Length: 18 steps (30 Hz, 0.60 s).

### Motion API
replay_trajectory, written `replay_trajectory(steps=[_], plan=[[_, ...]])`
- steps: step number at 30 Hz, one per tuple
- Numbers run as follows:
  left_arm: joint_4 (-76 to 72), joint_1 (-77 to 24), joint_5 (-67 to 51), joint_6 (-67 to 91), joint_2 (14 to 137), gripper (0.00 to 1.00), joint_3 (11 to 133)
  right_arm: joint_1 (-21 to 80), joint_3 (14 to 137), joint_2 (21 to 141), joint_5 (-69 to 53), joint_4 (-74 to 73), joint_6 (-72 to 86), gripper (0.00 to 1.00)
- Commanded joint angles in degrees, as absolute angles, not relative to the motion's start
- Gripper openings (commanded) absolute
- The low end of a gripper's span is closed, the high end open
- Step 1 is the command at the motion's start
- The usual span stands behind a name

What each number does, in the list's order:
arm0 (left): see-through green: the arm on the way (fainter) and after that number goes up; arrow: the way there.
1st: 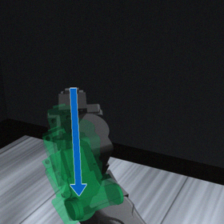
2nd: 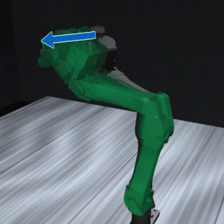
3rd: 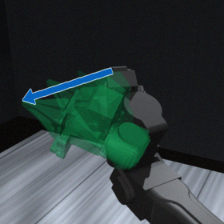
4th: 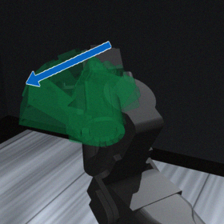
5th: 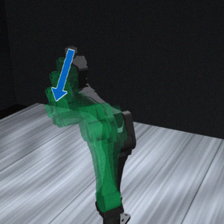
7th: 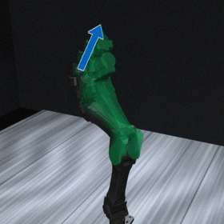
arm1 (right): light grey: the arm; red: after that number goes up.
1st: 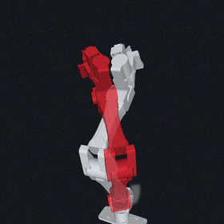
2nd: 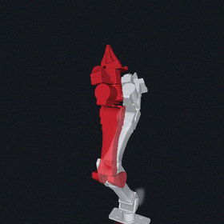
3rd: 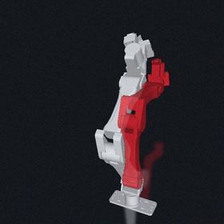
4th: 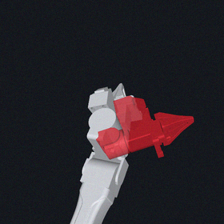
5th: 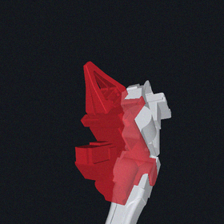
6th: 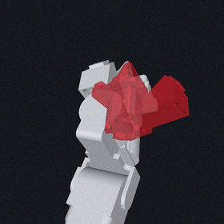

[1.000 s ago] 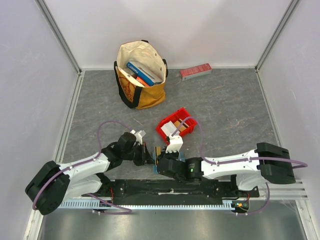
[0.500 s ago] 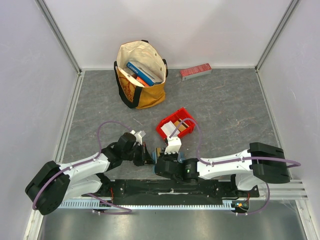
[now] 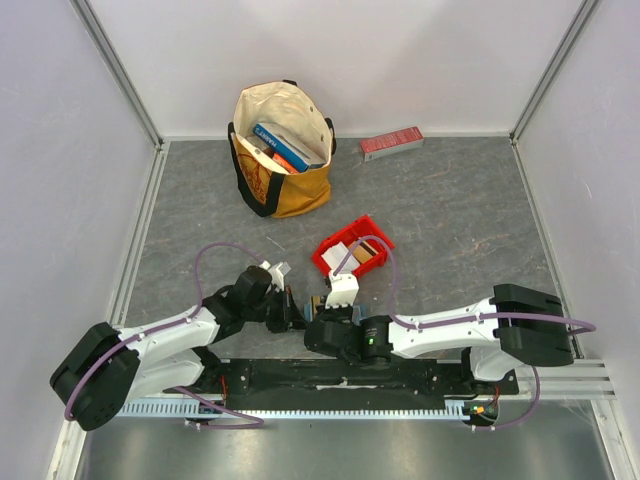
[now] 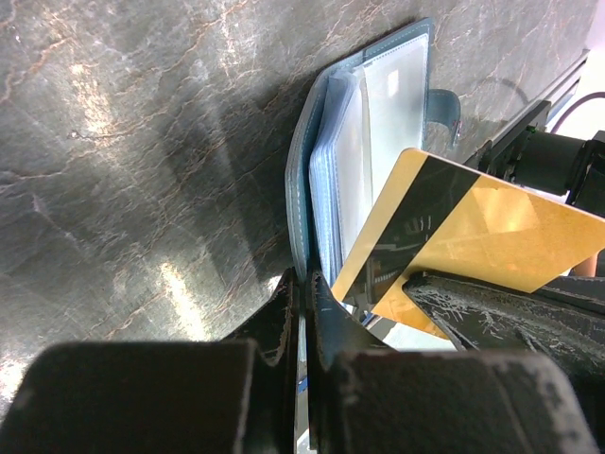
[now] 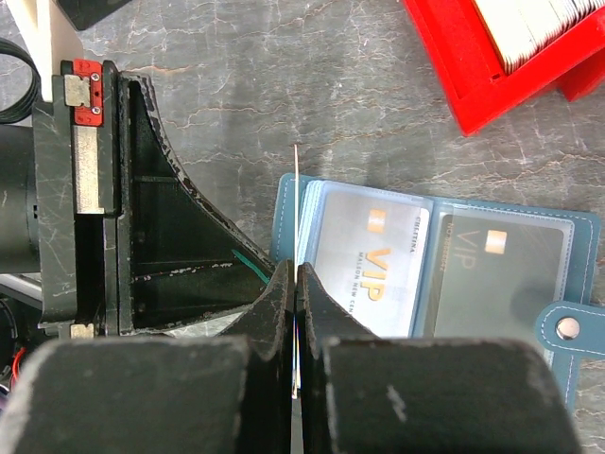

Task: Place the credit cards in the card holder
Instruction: Turn over the card holder at the center of the board.

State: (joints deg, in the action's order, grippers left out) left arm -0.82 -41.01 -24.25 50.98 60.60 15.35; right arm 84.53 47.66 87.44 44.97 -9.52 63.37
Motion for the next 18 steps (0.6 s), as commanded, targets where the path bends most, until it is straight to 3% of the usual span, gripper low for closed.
replay_trajectory(steps=[1,18], plan=[[-2.0,-41.2,-25.0,52.1,59.5,0.02,14.9,84.6,49.0,85.7,47.9,-11.0,63.1,0.00],[-1.9,-41.3,-25.0,51.8,59.9,0.02,15.1,84.6,48.7,86.3,46.8,-7.9,61.4,0.00]])
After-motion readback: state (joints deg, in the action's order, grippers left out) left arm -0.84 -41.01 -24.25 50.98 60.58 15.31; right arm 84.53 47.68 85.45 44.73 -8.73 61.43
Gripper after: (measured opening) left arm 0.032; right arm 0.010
